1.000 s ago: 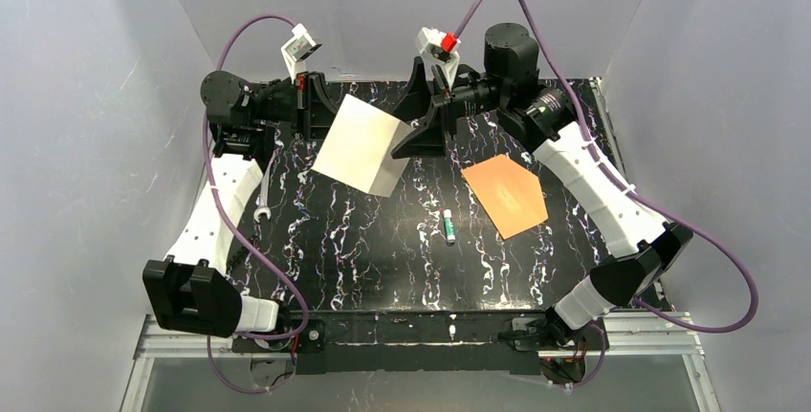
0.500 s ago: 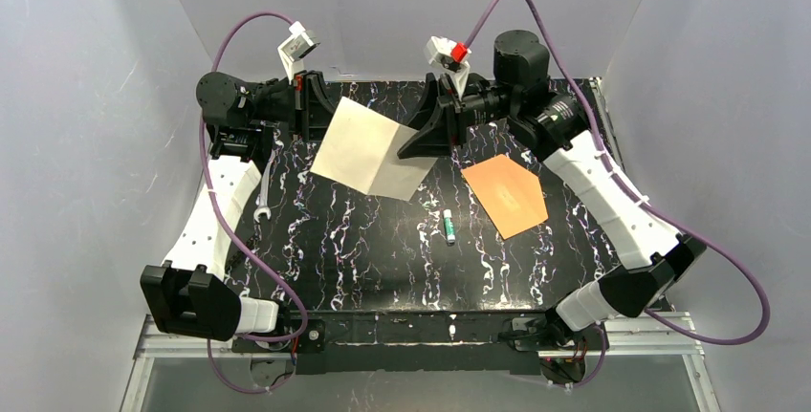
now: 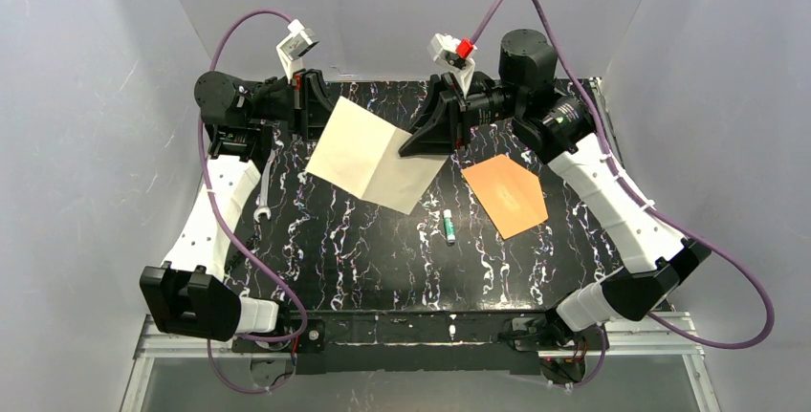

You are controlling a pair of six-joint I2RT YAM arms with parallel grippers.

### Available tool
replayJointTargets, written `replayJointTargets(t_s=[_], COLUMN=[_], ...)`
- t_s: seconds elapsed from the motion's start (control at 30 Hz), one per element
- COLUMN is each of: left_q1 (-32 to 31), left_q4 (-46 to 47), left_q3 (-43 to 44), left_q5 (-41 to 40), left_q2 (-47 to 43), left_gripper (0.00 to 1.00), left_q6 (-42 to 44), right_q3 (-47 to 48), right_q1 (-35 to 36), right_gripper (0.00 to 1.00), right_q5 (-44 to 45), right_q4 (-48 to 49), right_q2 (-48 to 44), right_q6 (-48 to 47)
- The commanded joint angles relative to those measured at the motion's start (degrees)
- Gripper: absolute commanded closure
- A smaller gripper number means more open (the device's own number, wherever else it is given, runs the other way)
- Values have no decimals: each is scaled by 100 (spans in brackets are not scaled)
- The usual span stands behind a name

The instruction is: Place the letter into the envelope and seal it

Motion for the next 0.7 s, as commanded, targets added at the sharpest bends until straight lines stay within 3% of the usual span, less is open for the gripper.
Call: replayJointTargets(t_s=[0.0, 0.13, 0.17, 0.33, 0.47, 0.57, 0.67], left_q1=[-25, -6, 38, 590, 1362, 1850, 2338], left_q4=[128, 137, 137, 137, 119, -297, -1459], left_q3=[97, 172, 189, 13, -392, -629, -772], left_q5=[747, 729, 707, 398, -257, -859, -1631], left_q2=[-290, -280, -285, -350, -408, -415, -515], left_gripper=[100, 99, 95, 48, 28, 26, 25], left_q6=[112, 159, 181, 437, 670, 981, 1841], right_q3=[56, -12, -13, 107, 69, -146, -258], right_q1=[6, 10, 8, -47, -95, -95, -102], right_gripper=[75, 93, 98, 99, 99, 99, 99], right_q5=[-61, 19, 74, 981, 2776, 4495, 6066], right_q4=[576, 785, 783, 359, 302, 505, 547], right_q2=[-30, -34, -38, -89, -256, -431, -516], right_q6=[486, 625, 612, 110, -102, -80, 85])
